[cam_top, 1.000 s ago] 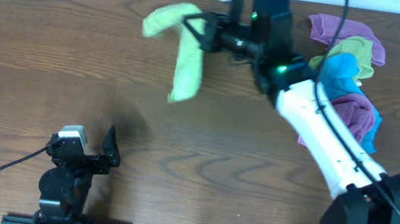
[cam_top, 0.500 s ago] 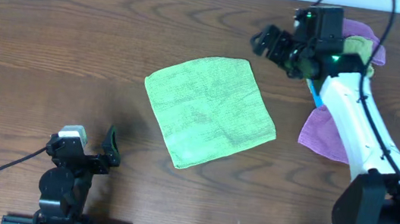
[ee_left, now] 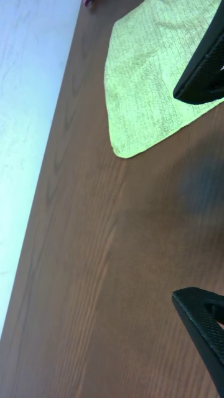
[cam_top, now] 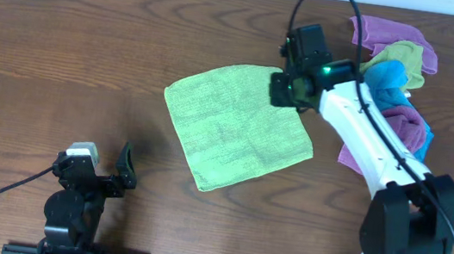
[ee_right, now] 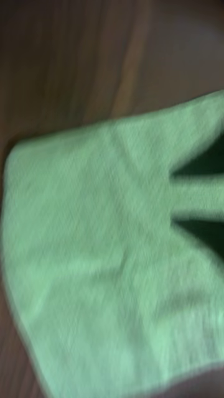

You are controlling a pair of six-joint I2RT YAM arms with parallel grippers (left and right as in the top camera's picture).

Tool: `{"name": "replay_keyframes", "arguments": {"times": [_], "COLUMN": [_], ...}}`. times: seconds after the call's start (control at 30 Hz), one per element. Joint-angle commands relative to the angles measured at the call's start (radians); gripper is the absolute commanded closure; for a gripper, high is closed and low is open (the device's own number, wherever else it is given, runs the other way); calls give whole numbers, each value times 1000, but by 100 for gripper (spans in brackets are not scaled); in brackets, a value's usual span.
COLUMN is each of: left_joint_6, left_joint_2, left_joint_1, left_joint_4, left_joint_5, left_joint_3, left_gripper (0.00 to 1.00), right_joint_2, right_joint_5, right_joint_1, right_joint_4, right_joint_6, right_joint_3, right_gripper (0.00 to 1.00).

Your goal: Fold the cloth

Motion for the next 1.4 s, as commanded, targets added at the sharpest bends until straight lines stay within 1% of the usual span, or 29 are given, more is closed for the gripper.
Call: {"name": "replay_keyframes", "arguments": {"times": [0.0,0.1,0.2,0.37,0.5,0.53,0.57,0.6,0.63,0.67,0.7,0.73,0.8,0.9,0.93,0.97,1.03,1.1,1.13,1.2,1.3,1.37], "left_joint_6": [4,4,4,4,4,4,4,4,4,4,4,4,4,-30,-65,-113,-190,-195,-222,-318,-427,-523], "left_joint_2": [0,0,0,0,0,0,0,0,0,0,0,0,0,0,0,0,0,0,0,0,0,0], "left_joint_1": [2,2,2,2,2,2,2,2,2,2,2,2,2,2,2,2,2,2,2,2,2,2], "left_joint_4": [-5,-4,-4,-4,-4,-4,-4,-4,-4,-4,-4,-4,-2,10,21,25,27,63,80,97,128,148], "left_joint_5": [-18,-18,-18,-18,-18,-18,-18,-18,-18,-18,-18,-18,-18,-5,26,75,187,214,238,321,359,377], "left_joint_3": [-24,-24,-24,-24,-24,-24,-24,-24,-24,-24,-24,-24,-24,-24,-24,-24,-24,-24,-24,-24,-24,-24], "left_gripper": [5,5,5,5,5,5,5,5,5,5,5,5,5,5,5,5,5,5,5,5,5,5], "right_joint_2": [-5,-5,-5,-7,-32,-47,-67,-90,-123,-150,-185,-222,-293,-402,-442,-477,-544,-600,-631,-680,-725,-746], "right_joint_5": [66,64,70,64,-31,-52,-66,-66,-66,-68,-69,-69,-69,-69,-69,-69,-69,-69,-69,-69,-69,-69], "right_joint_1": [-53,-70,-68,-64,-84,-87,-88,-87,-87,-87,-87,-87,-87,-87,-87,-87,-87,-87,-87,-87,-87,-87], "right_joint_4": [-55,-112,-130,-170,-187,-196,-210,-227,-250,-269,-292,-315,-362,-443,-473,-500,-552,-599,-627,-670,-708,-726], "right_joint_6": [-12,-39,-65,-65,-87,-100,-112,-119,-127,-131,-139,-140,-144,-159,-162,-163,-163,-178,-198,-215,-215,-214], "right_joint_3": [1,-2,-13,-13,-13,-13,-13,-13,-13,-13,-13,-13,-13,-13,-13,-13,-13,-13,-13,-13,-13,-13], "right_gripper": [99,99,99,98,99,97,85,64,48,34,26,19,10,7,6,5,1,1,1,1,1,1]}}
